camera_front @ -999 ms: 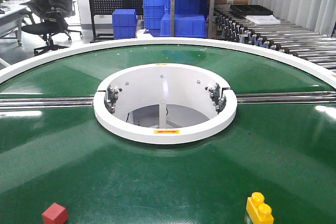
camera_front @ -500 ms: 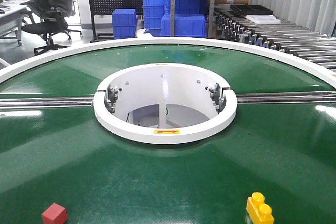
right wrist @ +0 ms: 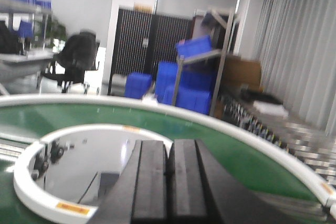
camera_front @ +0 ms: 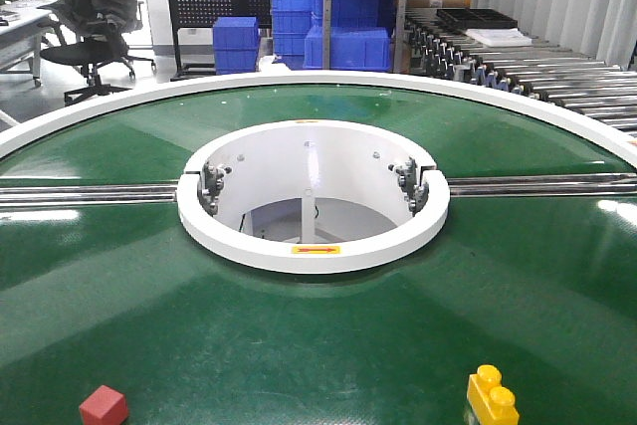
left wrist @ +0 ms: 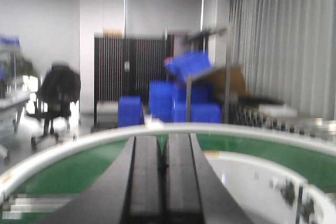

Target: Pick red and yellow blocks into blue bin

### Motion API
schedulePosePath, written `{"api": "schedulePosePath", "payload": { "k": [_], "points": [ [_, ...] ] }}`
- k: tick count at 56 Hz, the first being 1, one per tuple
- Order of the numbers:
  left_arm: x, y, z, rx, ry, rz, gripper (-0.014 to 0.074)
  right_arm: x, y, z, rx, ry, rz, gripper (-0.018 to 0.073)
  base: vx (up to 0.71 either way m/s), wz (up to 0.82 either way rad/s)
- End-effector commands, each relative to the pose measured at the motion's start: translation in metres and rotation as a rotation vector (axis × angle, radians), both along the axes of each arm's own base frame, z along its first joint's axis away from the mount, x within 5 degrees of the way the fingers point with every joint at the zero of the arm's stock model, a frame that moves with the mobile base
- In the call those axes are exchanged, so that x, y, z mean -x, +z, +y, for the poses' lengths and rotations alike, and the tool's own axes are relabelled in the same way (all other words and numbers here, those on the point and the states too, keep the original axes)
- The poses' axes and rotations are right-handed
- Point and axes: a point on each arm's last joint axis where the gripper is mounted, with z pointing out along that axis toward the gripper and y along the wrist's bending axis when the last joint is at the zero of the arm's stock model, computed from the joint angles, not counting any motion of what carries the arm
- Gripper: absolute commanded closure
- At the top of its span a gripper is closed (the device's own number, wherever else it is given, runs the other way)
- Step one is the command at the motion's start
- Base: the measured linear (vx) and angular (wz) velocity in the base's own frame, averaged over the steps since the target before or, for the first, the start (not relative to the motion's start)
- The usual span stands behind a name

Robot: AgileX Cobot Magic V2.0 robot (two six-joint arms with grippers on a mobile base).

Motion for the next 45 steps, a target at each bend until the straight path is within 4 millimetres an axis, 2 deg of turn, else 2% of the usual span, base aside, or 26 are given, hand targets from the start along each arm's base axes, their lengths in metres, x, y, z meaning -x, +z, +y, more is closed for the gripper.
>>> {"api": "schedulePosePath", "payload": {
  "k": [1, 11, 16, 22, 28, 41, 45],
  "points": [
    [-0.027, 0.005, 0.001, -0.001, 0.012, -0.007, 0.0594, -0.029, 0.012, 0.003, -0.023, 0.001, -0.012, 0.0569, 0.00, 0.00],
    [-0.062, -0.013, 0.001, -0.004, 0.020, 0.066, 0.0592, -0.076, -0.015, 0.009, -0.060, 0.002, 0.136, 0.0566, 0.00, 0.00],
    [-0.068, -0.015, 0.001, -0.004, 0.023, 0.068, 0.0579, -0.086, -0.024, 0.010, -0.055, 0.001, 0.180, 0.0550, 0.00, 0.00],
    [-0.067, -0.015, 0.001, -0.004, 0.023, 0.065, 0.0533, -0.089, -0.026, 0.011, -0.052, 0.000, 0.188, 0.0491, 0.00, 0.00],
    [-0.067, -0.015, 0.001, -0.004, 0.023, 0.067, 0.0439, -0.089, -0.026, 0.011, -0.051, 0.000, 0.187, 0.0362, 0.00, 0.00],
    [-0.067, -0.015, 0.001, -0.003, 0.021, 0.074, 0.0160, -0.089, -0.025, 0.011, -0.054, 0.000, 0.174, -0.0064, 0.00, 0.00],
    [-0.067, -0.015, 0.001, -0.003, 0.021, 0.074, 0.0099, -0.089, -0.023, 0.011, -0.058, 0.000, 0.158, -0.0134, 0.00, 0.00]
  ]
}}
